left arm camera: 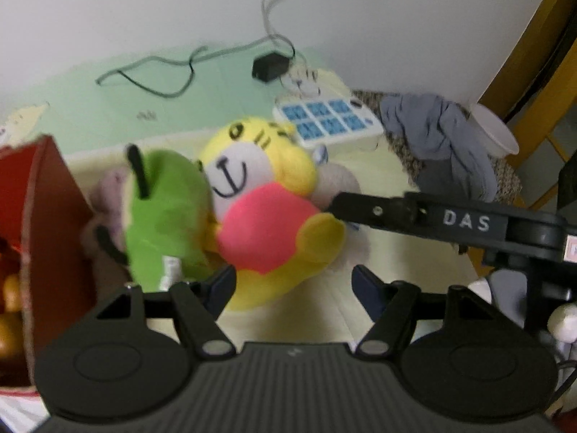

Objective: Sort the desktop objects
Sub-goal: 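Move both grippers to the yellow tiger plush on the bed, then close both grippers on the yellow tiger plush's pink belly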

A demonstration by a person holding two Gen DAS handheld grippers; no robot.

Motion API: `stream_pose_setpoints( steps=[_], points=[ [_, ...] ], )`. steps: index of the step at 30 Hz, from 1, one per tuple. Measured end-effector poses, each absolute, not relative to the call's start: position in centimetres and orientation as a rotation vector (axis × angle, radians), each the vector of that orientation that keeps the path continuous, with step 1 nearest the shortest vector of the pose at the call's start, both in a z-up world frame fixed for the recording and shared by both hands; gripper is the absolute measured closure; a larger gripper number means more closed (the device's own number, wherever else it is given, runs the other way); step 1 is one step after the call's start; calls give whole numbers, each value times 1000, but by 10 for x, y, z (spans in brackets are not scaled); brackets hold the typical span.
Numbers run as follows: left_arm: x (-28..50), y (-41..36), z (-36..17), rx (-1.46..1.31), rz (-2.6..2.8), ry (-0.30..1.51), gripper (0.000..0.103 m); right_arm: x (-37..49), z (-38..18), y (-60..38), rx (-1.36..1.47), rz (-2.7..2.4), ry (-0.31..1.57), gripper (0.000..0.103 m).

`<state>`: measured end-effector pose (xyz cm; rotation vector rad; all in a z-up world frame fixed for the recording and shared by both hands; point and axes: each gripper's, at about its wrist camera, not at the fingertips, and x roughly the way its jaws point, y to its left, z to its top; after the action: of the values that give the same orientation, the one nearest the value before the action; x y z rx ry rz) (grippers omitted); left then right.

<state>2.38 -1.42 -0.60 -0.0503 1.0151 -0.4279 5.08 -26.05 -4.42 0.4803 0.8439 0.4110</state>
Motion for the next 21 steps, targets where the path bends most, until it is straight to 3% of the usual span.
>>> stream_pose_setpoints(
  steps=[4,9,14,17,21],
  points=[
    [38,-24,-16,-37,-407,1020,21,70,-57,-261,490,440,873,48],
    [60,-25,-34,-55,-416,1078,20,96,-72,-250,475,492,923,42],
    [70,-35,-46,-30,-401,1084,11,112,-88,-235,481,563,1005,41],
    [74,-41,-49,8,-386,1067,10,115,-93,-226,446,585,1004,44],
    [72,-41,-46,0,-406,1065,16,111,-93,-238,514,602,1010,57]
  ],
)
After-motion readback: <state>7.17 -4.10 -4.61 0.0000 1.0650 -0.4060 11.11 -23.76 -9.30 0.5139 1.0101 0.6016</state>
